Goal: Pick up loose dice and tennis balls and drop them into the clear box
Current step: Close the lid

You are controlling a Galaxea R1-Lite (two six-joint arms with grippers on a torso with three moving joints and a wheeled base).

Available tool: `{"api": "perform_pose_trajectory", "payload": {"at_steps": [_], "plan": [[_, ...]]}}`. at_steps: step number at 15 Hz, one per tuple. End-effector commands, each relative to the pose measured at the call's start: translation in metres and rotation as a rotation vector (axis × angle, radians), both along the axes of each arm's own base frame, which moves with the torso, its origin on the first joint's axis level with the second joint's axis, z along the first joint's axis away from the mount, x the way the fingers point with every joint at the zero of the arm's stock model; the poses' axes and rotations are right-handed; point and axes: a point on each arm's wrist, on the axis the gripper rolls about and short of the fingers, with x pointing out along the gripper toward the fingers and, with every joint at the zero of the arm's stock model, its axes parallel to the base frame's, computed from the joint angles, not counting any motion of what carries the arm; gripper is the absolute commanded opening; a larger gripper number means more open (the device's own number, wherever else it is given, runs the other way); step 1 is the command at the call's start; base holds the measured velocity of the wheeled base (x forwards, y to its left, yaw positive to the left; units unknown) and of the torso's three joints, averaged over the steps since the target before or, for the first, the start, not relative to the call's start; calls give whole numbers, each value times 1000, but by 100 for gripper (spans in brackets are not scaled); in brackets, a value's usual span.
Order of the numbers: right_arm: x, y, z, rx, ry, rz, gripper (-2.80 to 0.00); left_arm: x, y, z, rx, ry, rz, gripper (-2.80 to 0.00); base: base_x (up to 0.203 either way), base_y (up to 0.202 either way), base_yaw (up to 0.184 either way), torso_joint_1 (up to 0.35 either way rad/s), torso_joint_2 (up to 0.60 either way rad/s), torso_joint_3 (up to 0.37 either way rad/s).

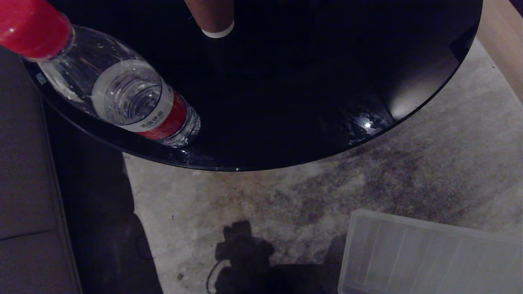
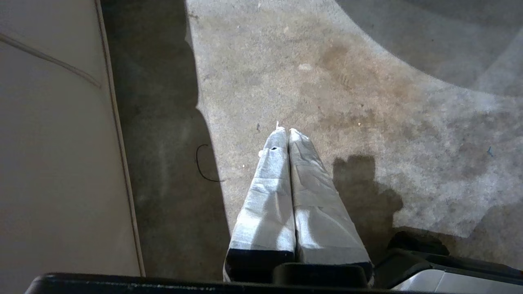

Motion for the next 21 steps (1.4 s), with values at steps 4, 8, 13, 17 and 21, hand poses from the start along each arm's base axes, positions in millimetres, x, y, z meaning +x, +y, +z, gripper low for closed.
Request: {"api": "perform_pose_trajectory", "payload": {"at_steps": [4,8,13,17,21], "plan": [[1,0,-2,0,12,1,-280,0,0,0,-1,0,0,-280,0,0,0,2,4,173],[1,0,-2,0,12,1,-280,0,0,0,-1,-1,1,-280,0,0,0,1,0,200],[1,0,-2,0,12,2,-280,0,0,0,-2,0,0,-280,0,0,0,2,0,203],[1,0,-2,0,12,-1,-280,0,0,0,-1,-1,2,-280,0,0,0,2,4,201],[1,0,-2,1,12,-1,-280,0,0,0,-2,-1,0,-280,0,0,0,2,0,202]]}}
